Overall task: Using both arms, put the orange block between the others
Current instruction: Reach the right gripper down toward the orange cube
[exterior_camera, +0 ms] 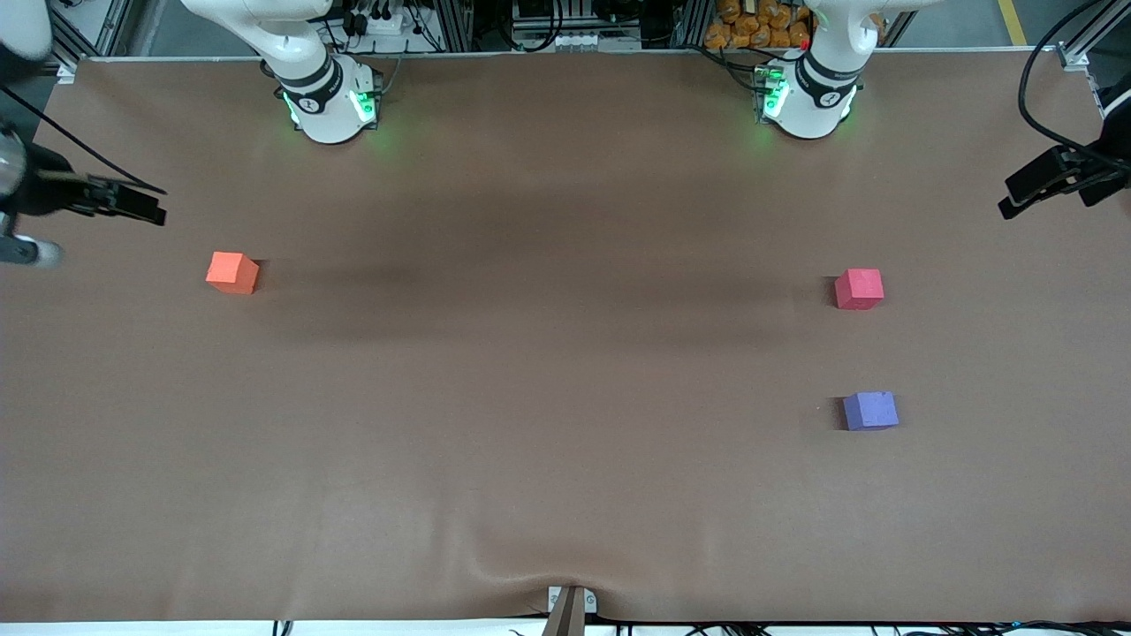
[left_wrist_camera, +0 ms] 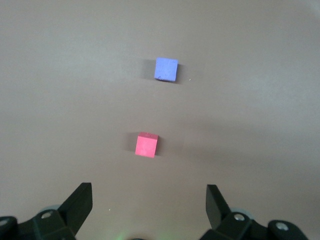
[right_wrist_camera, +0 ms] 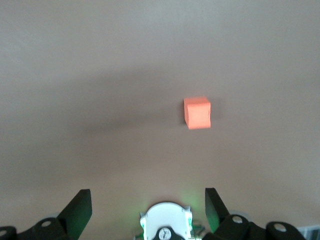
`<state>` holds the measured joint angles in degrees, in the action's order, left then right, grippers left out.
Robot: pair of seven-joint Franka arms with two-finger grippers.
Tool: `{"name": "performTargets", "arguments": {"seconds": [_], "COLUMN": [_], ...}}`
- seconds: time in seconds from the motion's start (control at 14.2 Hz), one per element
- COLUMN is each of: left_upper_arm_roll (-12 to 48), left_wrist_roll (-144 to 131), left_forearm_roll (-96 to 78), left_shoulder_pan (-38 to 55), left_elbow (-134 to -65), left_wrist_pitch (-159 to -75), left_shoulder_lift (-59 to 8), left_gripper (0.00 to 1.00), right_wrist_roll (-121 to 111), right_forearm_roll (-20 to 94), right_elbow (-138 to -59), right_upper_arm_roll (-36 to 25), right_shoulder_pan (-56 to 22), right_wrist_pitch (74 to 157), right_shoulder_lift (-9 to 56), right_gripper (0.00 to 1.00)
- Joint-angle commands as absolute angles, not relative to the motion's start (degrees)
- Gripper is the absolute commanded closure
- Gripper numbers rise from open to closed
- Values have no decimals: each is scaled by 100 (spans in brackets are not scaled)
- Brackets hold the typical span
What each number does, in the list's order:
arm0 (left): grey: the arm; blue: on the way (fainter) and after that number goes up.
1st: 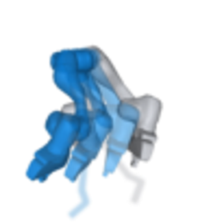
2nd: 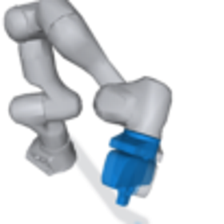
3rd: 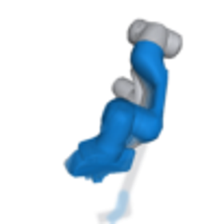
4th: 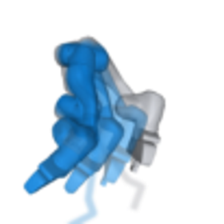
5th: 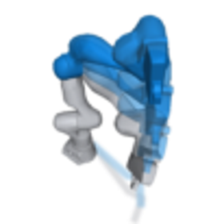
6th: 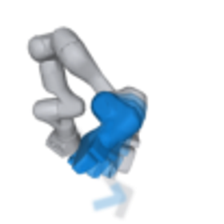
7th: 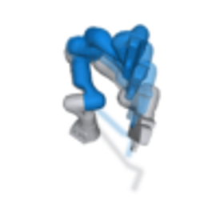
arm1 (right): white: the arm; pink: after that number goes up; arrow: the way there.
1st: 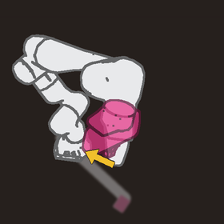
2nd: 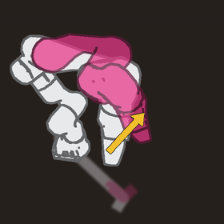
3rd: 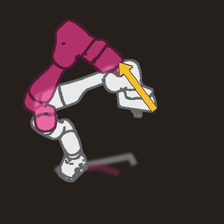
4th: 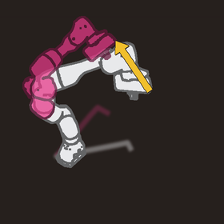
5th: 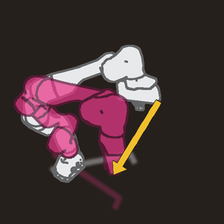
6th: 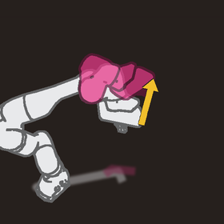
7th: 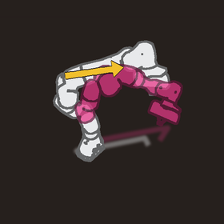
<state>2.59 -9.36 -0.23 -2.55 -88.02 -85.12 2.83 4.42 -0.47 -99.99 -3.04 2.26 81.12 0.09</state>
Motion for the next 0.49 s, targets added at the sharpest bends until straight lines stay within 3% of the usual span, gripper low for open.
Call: {"name": "performTargets", "arguments": {"seconds": [0.0,0.42], "left_upper_arm_roll": [334,448], "left_wrist_roll": [-835,-844], "left_forearm_roll": [88,53], "left_shoulder_pan": [-281,-220], "left_elbow": [-8622,-8622], "left_wrist_pitch": [-8323,-8367], "left_shoulder_lift": [237,97], "left_gripper": [0,0], "right_wrist_roll": [422,-727], "right_forearm_roll": [-245,-457], "right_elbow": [-10747,-11934], "right_upper_arm_roll": [-255,-255], "right_shoulder_pan": [465,1272], "right_wrist_pitch": [8410,10077], "right_shoulder_lift": [271,1202], "right_gripper": [0,0]}}
